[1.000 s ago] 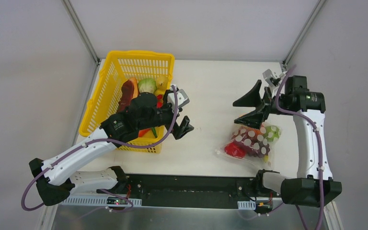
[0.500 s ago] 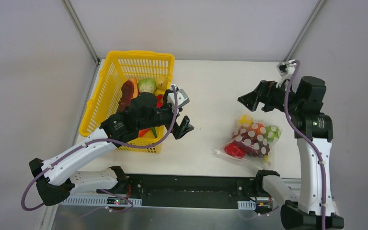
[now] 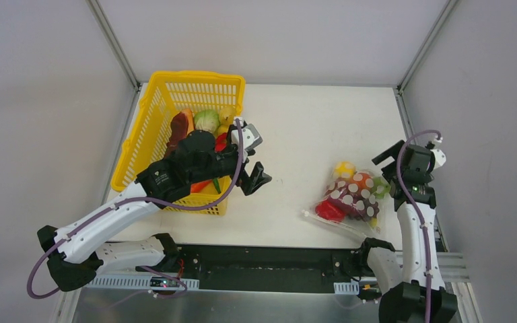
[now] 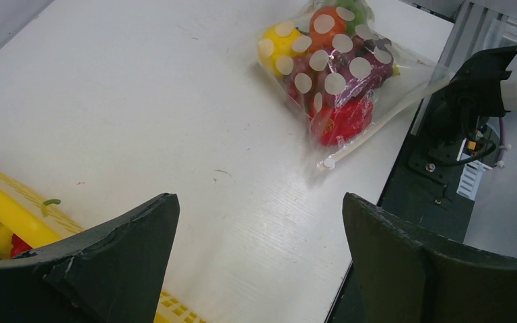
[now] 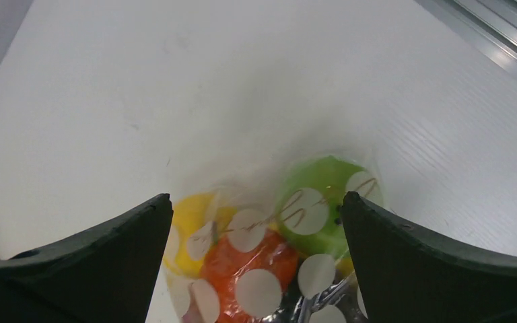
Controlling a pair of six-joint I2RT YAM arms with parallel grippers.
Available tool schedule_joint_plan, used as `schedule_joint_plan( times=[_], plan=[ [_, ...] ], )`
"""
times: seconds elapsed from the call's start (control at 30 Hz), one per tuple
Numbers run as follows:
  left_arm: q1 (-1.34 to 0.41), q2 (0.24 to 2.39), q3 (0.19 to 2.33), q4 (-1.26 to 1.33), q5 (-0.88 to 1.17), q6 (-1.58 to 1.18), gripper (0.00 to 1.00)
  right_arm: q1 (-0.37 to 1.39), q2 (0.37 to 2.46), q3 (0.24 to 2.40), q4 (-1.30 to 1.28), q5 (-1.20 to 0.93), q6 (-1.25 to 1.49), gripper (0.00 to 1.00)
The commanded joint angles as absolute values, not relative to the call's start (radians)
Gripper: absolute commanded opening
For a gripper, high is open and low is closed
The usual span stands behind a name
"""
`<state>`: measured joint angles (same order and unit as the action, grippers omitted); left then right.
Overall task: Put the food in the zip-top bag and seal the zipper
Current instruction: Move the zipper food storage bag to the center of the board.
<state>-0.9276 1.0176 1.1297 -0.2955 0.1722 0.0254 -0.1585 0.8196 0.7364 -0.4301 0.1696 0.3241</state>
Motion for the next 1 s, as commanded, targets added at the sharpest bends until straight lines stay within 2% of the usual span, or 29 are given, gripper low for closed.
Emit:
schedule_joint_plan(
  times=[0.0, 0.23, 0.4, 0.63, 0.9, 0.97],
  plan=[
    [-0.917, 0.994, 1.127, -0.279, 0.146, 0.019, 0.94, -0.244, 0.856, 0.721, -0.331, 0.247, 0.517, 1.00],
    [-0.916, 0.982, 1.111, -0.287, 0.135, 0.024, 0.94, -0.255, 0.892, 0.661, -0.357, 0.145, 0.630, 1.00],
    [-0.917, 0.962, 1.111, -0.296, 0.118, 0.026, 0.94, -0.254, 0.846, 0.563, -0.315, -0.067, 0.763, 1.00],
    [-0.916, 0.923, 1.100, -0.306, 0.087, 0.026, 0.94, -0.216, 0.820, 0.491, -0.305, -0.259, 0.743, 1.00],
    [-0.917, 0.897, 1.103, -0.325, 0.055, 0.003, 0.94, -0.007, 0.762, 0.476, -0.291, -0.282, 0.775, 1.00],
    [-0.916, 0.900, 1.114, -0.338, 0.046, 0.003, 0.94, -0.002, 0.750, 0.529, -0.368, -0.240, 0.723, 1.00]
  ],
)
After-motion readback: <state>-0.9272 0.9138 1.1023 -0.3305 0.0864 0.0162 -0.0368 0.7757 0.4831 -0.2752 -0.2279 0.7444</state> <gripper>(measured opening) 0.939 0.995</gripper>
